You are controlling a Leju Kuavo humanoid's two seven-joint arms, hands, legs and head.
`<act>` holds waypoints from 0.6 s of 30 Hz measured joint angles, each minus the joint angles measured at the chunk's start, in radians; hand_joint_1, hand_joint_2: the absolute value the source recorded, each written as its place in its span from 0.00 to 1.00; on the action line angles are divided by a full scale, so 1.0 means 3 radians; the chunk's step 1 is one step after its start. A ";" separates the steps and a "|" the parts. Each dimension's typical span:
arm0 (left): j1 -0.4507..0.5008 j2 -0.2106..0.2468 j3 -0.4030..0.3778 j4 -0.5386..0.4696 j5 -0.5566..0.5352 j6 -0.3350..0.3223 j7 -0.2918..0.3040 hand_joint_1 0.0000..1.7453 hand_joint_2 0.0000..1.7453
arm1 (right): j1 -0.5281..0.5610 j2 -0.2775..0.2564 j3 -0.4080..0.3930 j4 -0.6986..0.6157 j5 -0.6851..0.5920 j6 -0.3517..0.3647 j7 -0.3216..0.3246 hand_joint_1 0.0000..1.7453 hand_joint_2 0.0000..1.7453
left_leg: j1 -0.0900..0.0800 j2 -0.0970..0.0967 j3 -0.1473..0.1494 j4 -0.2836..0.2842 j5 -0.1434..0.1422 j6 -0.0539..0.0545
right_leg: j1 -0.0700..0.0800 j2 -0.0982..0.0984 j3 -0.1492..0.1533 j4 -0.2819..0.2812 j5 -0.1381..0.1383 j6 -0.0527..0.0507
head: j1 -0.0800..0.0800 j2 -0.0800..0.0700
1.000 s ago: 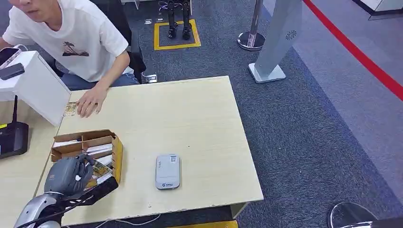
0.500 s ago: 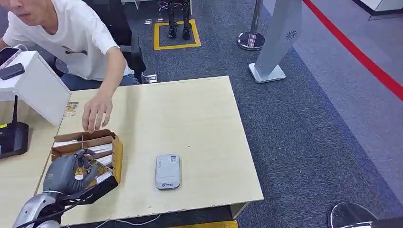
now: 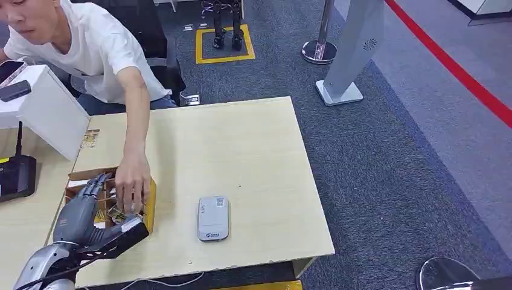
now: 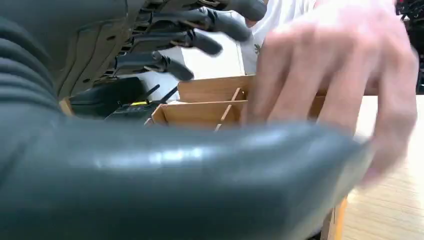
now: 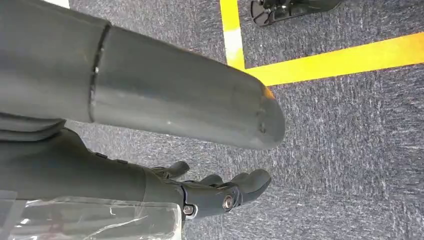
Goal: Pass the card to the sensor for recognition and then transmit it.
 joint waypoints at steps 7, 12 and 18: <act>0.0014 0.0034 0.0001 -0.0037 0.0025 0.0000 0.0010 0.00 1.00 | 0.0009 0.0000 0.0001 0.0001 -0.0001 0.0005 -0.0004 0.00 0.00 | 0.0000 0.0000 0.0000 0.0000 0.0000 0.0000 | 0.0000 0.0000 0.0000 0.0000 0.0000 0.0000 | 0.0000 0.0001; 0.0045 0.0083 0.0009 -0.0103 0.0036 0.0000 0.0019 0.00 1.00 | 0.0020 0.0000 0.0001 0.0001 -0.0011 0.0013 -0.0008 0.00 0.00 | 0.0000 0.0000 -0.0001 0.0000 0.0000 0.0000 | 0.0000 0.0000 0.0000 0.0000 0.0000 0.0000 | -0.0001 0.0000; 0.0069 0.0102 0.0020 -0.0164 0.0055 -0.0014 0.0020 0.00 1.00 | 0.0026 0.0000 0.0001 0.0001 -0.0014 0.0020 -0.0011 0.00 0.00 | 0.0000 0.0000 0.0000 0.0000 0.0000 0.0000 | 0.0000 0.0000 0.0001 0.0000 0.0000 0.0000 | 0.0000 0.0001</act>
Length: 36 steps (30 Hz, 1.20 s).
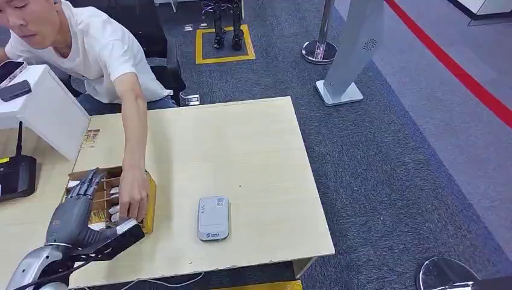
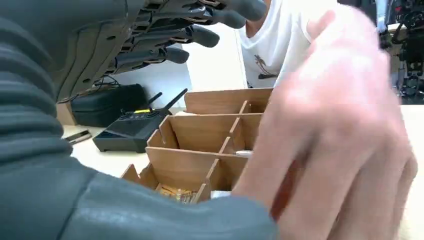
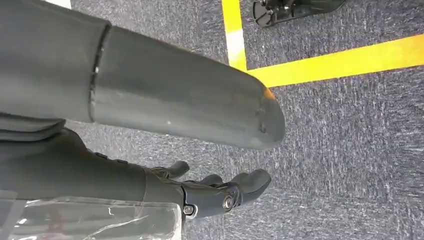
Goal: Pass the card to the sensor for recognition and then transmit it.
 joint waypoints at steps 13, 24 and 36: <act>-0.0089 0.0461 0.0367 -0.0300 0.0322 -0.0333 0.0028 0.00 1.00 | 0.0022 0.0000 -0.0005 0.0000 -0.0009 0.0043 -0.0023 0.00 0.00 | 0.0003 0.0000 0.0000 0.0000 0.0001 -0.0002 | 0.0002 0.0001 -0.0001 0.0002 0.0000 -0.0001 | -0.0001 -0.0001; -0.0113 0.0636 0.0417 -0.0414 0.0245 -0.0371 0.0008 0.00 1.00 | 0.0026 0.0000 -0.0005 0.0000 0.0000 0.0040 -0.0032 0.00 0.00 | 0.0002 0.0000 0.0000 0.0000 0.0001 -0.0002 | 0.0001 0.0000 -0.0001 0.0001 0.0000 -0.0001 | 0.0000 0.0000; -0.0242 0.0821 0.0417 -0.0441 0.0259 -0.0472 0.0008 0.00 1.00 | 0.0025 0.0000 -0.0008 0.0000 0.0003 0.0040 -0.0033 0.00 0.00 | 0.0002 0.0001 0.0000 0.0000 0.0001 -0.0002 | 0.0001 0.0001 -0.0001 0.0001 0.0000 -0.0002 | 0.0000 0.0000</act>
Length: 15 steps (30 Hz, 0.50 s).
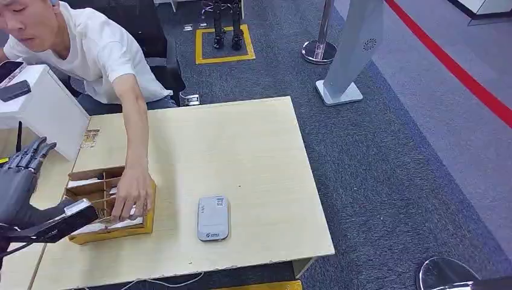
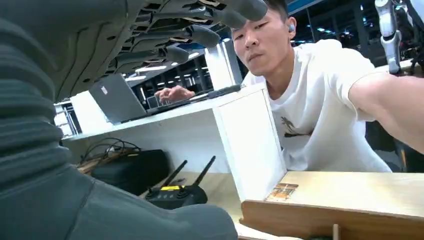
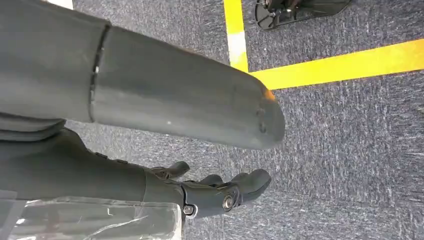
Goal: Pass the card to the sensor for recognition and then transmit it.
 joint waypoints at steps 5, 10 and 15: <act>-0.0001 0.0036 -0.0001 -0.0013 0.0000 -0.0009 -0.0010 0.00 1.00 | 0.0000 0.0000 0.0000 0.0000 0.0000 0.0001 -0.0003 0.00 0.00 | 0.0000 0.0000 0.0000 0.0000 0.0000 0.0000 | 0.0000 0.0000 0.0000 0.0000 0.0000 0.0000 | 0.0000 0.0000; -0.0001 0.0048 -0.0020 -0.0032 -0.0015 -0.0014 -0.0011 0.00 1.00 | 0.0000 0.0000 -0.0001 0.0000 0.0000 0.0000 -0.0001 0.00 0.00 | 0.0000 0.0000 0.0000 0.0000 0.0000 0.0000 | 0.0000 0.0000 0.0001 0.0000 0.0000 0.0000 | 0.0000 0.0000; 0.0000 0.0060 -0.0039 -0.0048 -0.0018 -0.0014 -0.0010 0.00 1.00 | 0.0000 0.0000 -0.0001 0.0000 0.0000 -0.0001 0.0000 0.00 0.00 | 0.0000 0.0000 0.0000 0.0000 0.0000 0.0000 | 0.0000 0.0000 0.0000 0.0000 0.0000 0.0000 | 0.0000 -0.0001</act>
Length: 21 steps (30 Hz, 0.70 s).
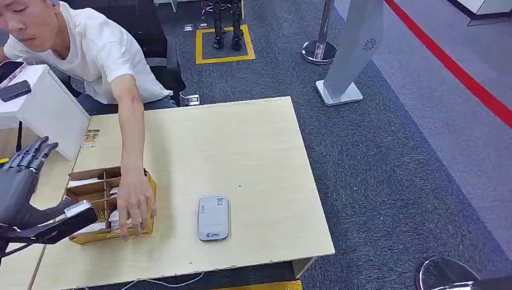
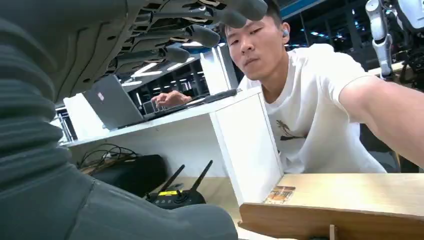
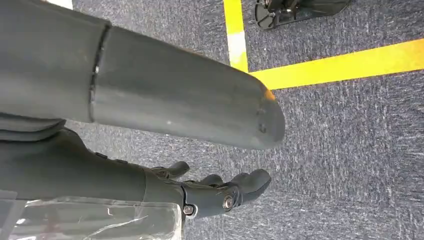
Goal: Pass the card to the sensor for recognition and then transmit it.
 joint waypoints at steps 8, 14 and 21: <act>0.0002 0.0014 -0.0008 -0.0009 -0.0004 -0.0001 -0.0004 0.00 1.00 | 0.0000 0.0000 0.0000 0.0000 0.0000 0.0000 0.0000 0.00 0.00 | 0.0000 0.0000 0.0000 0.0000 0.0000 0.0000 | 0.0000 0.0000 0.0000 0.0000 0.0000 0.0000 | 0.0000 0.0001; 0.0086 -0.0033 -0.0064 -0.0010 -0.0078 0.0048 -0.0036 0.00 1.00 | -0.0001 0.0000 -0.0003 0.0001 0.0000 0.0000 0.0000 0.00 0.00 | 0.0000 0.0000 0.0000 0.0000 0.0000 0.0000 | 0.0000 0.0000 0.0000 0.0000 0.0000 0.0000 | 0.0000 0.0001; 0.0121 -0.0051 -0.0118 -0.0010 -0.0095 0.0061 -0.0038 0.00 1.00 | 0.0000 0.0000 -0.0003 0.0001 0.0000 0.0000 0.0000 0.00 0.00 | 0.0000 0.0000 0.0000 0.0000 0.0000 0.0000 | 0.0000 0.0000 0.0000 0.0000 0.0000 0.0000 | -0.0001 0.0001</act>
